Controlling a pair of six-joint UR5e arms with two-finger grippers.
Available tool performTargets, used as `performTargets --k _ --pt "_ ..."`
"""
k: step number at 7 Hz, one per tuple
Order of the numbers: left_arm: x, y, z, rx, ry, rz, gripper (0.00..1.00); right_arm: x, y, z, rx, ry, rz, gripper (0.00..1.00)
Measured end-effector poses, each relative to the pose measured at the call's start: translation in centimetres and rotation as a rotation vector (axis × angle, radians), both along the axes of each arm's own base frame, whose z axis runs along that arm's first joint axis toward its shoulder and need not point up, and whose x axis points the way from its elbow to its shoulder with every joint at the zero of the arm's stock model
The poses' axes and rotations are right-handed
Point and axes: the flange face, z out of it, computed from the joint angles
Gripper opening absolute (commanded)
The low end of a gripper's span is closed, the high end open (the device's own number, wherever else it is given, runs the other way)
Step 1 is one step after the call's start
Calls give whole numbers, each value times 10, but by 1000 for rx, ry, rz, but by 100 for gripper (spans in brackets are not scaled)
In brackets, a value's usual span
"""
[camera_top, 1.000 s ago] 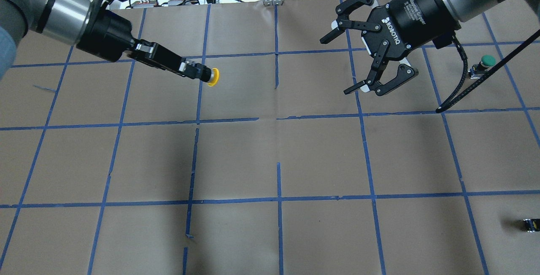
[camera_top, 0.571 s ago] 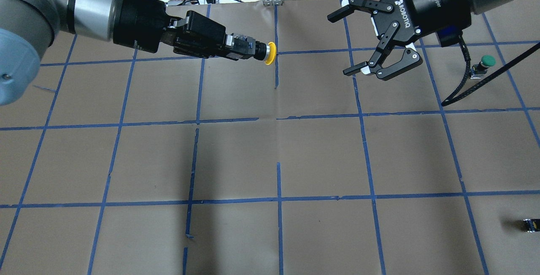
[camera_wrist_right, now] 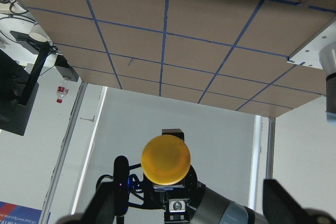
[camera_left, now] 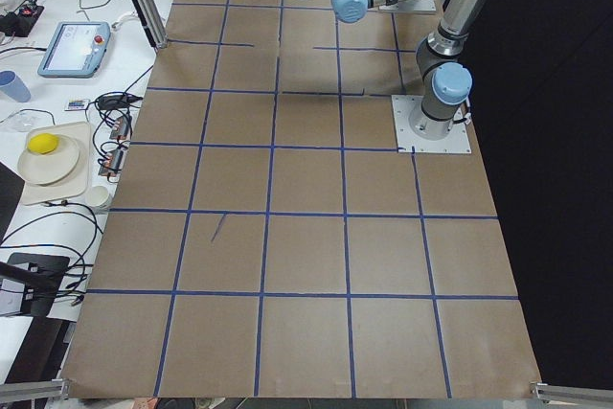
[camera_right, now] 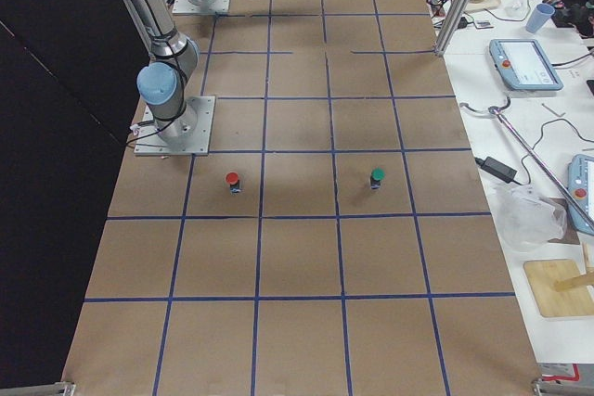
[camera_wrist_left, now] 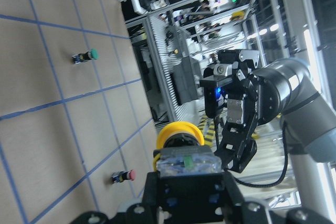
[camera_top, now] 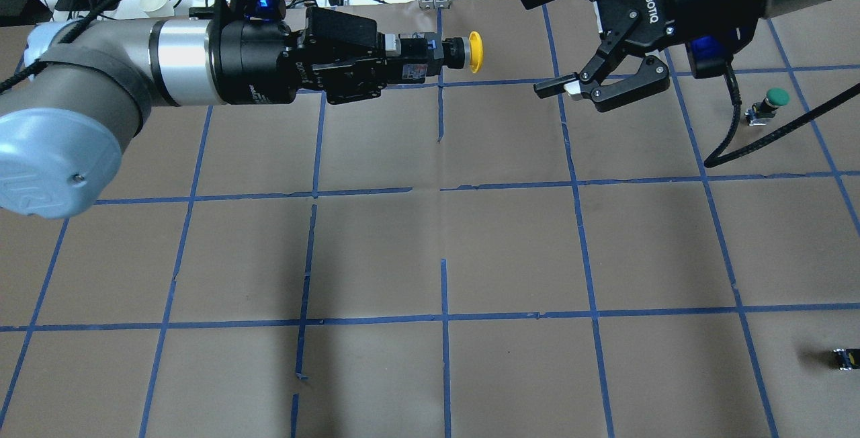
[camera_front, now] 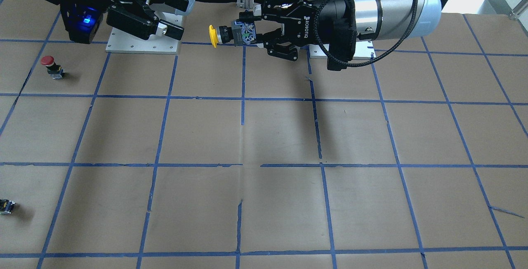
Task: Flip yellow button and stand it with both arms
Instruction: 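Hold the button with the left gripper while the right gripper grips its cap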
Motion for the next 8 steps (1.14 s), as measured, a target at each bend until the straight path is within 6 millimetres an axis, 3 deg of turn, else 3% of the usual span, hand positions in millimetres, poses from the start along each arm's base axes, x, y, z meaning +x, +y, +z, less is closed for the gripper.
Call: performTargets --k 5,8 --pt "-16 10 -2 60 60 -12 20 7 0 -9 53 -64 -17 99" --pt "-23 14 -3 61 62 -26 20 11 -3 -24 88 -97 -20 99"
